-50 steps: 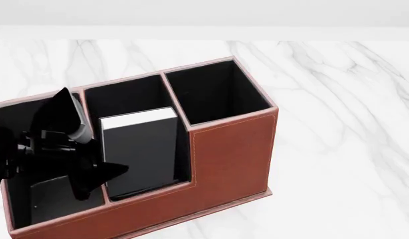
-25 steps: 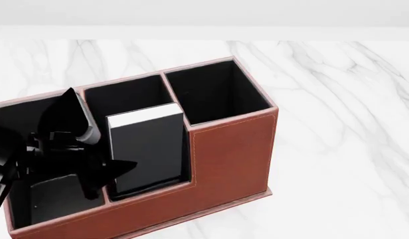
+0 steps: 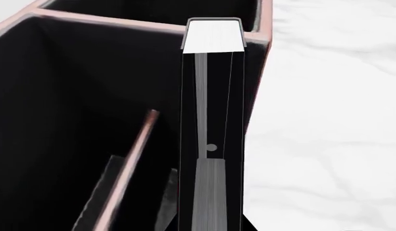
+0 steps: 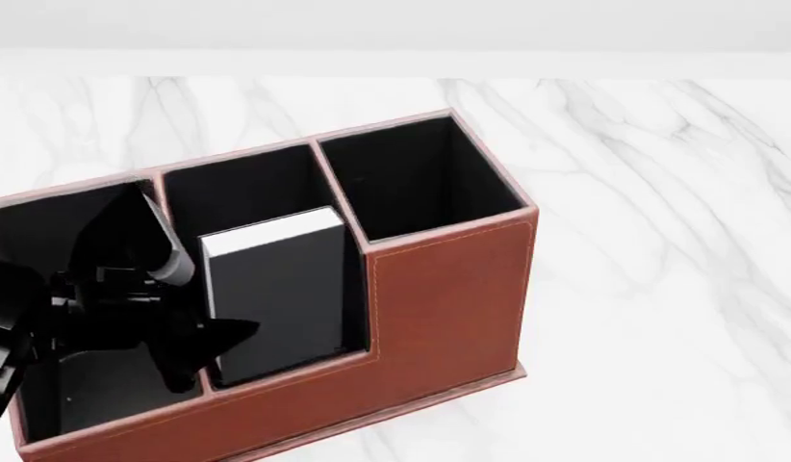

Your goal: Pick up the book and place it in the back compartment of the caddy.

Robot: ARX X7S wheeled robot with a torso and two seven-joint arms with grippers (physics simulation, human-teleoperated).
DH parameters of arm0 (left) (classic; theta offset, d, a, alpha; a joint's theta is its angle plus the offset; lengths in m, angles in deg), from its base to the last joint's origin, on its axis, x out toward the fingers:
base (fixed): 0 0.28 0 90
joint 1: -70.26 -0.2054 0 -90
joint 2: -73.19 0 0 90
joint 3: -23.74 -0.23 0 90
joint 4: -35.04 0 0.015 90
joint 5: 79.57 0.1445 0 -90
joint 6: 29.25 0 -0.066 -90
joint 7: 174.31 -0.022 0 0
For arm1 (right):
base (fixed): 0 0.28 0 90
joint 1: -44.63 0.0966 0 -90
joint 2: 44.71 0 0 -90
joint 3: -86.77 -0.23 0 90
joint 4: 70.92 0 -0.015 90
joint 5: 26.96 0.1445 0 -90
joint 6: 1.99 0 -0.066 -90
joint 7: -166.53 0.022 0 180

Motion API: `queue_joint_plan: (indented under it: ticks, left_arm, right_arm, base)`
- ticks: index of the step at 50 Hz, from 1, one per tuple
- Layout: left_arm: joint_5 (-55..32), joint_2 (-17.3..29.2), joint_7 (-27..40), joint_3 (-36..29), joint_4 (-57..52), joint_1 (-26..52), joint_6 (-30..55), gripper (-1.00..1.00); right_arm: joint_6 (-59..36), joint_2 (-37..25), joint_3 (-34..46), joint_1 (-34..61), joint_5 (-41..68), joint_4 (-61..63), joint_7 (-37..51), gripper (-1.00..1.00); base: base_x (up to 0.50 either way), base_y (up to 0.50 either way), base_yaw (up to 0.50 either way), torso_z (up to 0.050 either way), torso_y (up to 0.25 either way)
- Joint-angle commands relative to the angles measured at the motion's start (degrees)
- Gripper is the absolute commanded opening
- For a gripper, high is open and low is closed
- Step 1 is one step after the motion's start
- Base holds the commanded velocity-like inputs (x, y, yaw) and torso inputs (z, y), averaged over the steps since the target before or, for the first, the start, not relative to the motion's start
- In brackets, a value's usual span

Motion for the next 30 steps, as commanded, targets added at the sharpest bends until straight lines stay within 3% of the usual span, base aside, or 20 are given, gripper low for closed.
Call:
queue_joint_plan:
  ticks: [1,30]
  left_arm:
    - [-0.6,-0.2,1.5,4.9,0.0,0.8,0.9,-1.0]
    - [-0.7,-1.4,3.2,-0.1,0.0,1.4,1.3,-1.0]
  right_arm:
    - [-0.1,-0.1,0.1,0.2,0.3,-0.1,0.1,1.0]
    - [0.1,-0.4,0.5,0.6,0.2,-0.5,0.3,1.0]
  base:
    - [0.0,0.0,0.0,0.0,0.0]
    - [0.0,0.0,0.0,0.0,0.001]
